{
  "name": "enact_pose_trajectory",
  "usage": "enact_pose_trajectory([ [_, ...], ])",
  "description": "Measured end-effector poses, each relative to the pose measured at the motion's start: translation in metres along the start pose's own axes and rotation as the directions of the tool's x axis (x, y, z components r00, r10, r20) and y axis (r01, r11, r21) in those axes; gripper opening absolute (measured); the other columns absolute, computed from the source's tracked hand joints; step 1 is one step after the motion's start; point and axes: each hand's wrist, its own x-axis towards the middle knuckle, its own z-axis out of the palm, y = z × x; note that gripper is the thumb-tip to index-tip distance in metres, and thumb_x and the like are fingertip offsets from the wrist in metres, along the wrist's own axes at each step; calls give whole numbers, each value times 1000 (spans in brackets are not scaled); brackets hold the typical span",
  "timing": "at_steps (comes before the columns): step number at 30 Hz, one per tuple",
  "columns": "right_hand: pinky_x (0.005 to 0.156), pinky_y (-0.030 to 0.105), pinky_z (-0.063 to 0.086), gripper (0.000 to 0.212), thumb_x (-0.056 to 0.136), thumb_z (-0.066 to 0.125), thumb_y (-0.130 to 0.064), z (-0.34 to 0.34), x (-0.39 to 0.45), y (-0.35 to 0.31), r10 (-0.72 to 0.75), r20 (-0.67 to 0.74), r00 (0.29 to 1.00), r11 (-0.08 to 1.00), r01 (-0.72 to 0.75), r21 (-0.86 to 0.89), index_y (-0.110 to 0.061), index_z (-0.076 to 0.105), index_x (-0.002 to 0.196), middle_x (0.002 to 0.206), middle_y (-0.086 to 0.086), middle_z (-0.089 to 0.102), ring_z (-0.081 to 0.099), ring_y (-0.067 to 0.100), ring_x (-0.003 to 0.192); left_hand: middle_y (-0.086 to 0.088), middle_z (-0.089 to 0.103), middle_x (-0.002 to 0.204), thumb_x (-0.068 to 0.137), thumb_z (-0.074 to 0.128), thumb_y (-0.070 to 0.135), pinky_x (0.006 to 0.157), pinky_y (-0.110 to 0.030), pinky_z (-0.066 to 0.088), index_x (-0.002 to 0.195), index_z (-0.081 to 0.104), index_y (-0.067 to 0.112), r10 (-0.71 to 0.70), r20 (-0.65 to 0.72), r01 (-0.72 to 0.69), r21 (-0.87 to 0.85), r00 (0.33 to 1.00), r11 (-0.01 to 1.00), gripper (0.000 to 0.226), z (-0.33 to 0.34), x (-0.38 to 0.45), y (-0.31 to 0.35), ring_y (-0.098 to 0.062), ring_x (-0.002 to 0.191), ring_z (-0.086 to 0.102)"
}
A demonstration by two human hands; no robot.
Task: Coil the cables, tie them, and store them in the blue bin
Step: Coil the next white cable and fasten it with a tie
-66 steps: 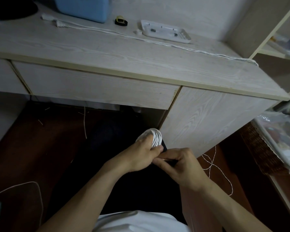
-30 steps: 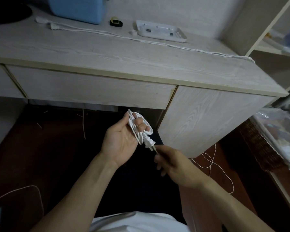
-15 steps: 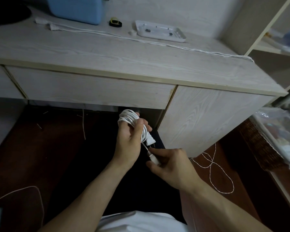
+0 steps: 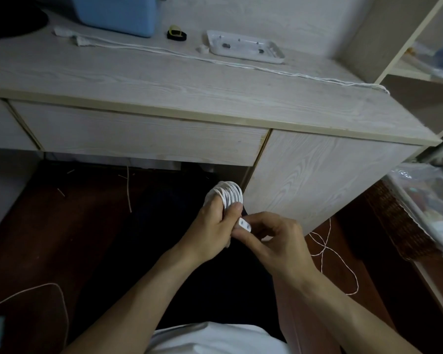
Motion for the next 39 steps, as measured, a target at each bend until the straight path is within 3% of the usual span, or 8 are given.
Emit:
enact_pose_trajectory([
  [6,82,19,49,27,91,65,-42,5,1,5,-121,25,992,989,122,-78,-17,71,96,109,-3,50,54,12,101,-5,53,60,100,22,62,59,-35,43,73,55,4,-90,334,133,-109,938,985,72,-9,-2,9,-22,55,51],
  [12,87,29,53,33,95,62,-37,6,4,-5,-55,32,998,996,53,69,-13,56,116,113,0,61,63,15,107,-3,40,45,87,2,79,43,-23,39,57,50,10,-123,694,449,-312,710,837,89,-7,-3,18,-11,33,34],
  [16,69,30,54,23,101,53,-36,2,9,-4,15,46,999,998,-18,57,-20,67,108,89,-10,68,68,10,80,-8,50,48,89,15,77,50,-29,44,58,66,10,-211,636,545,-390,742,742,89,3,4,27,-16,36,47],
  [21,62,29,47,29,101,50,-43,-6,16,6,104,-46,993,992,-100,76,-20,63,90,76,-2,59,60,13,66,-16,56,82,92,53,60,66,-33,52,103,68,3,-129,703,607,-489,699,627,60,2,15,33,-24,64,61],
  [24,52,29,45,30,101,52,-39,-11,22,6,200,-15,980,961,-193,197,-14,62,88,65,-4,58,57,10,52,-16,59,84,80,78,37,77,-35,54,110,61,-3,-70,699,548,-491,712,677,53,0,17,30,-24,75,66],
  [28,46,27,45,27,102,54,-27,-13,35,-1,244,-8,970,920,-229,318,-4,59,89,56,5,60,59,18,45,-17,63,77,82,73,1,70,-29,56,98,69,-3,-64,593,384,-431,803,816,17,-1,19,36,-19,65,66],
  [31,49,30,46,33,103,52,-30,-12,49,-9,218,-24,976,923,-198,329,-1,58,89,52,9,60,61,24,47,-13,63,61,74,74,9,54,-25,52,72,65,-1,-119,489,342,-398,864,851,13,-11,29,44,-16,48,61],
  [39,69,23,50,20,99,54,-10,-23,121,-44,258,-129,957,866,-170,470,-7,67,85,76,1,66,62,8,73,-1,34,44,76,67,47,42,-23,36,64,53,12,-39,228,101,-270,973,957,40,-50,71,84,-12,35,32],
])
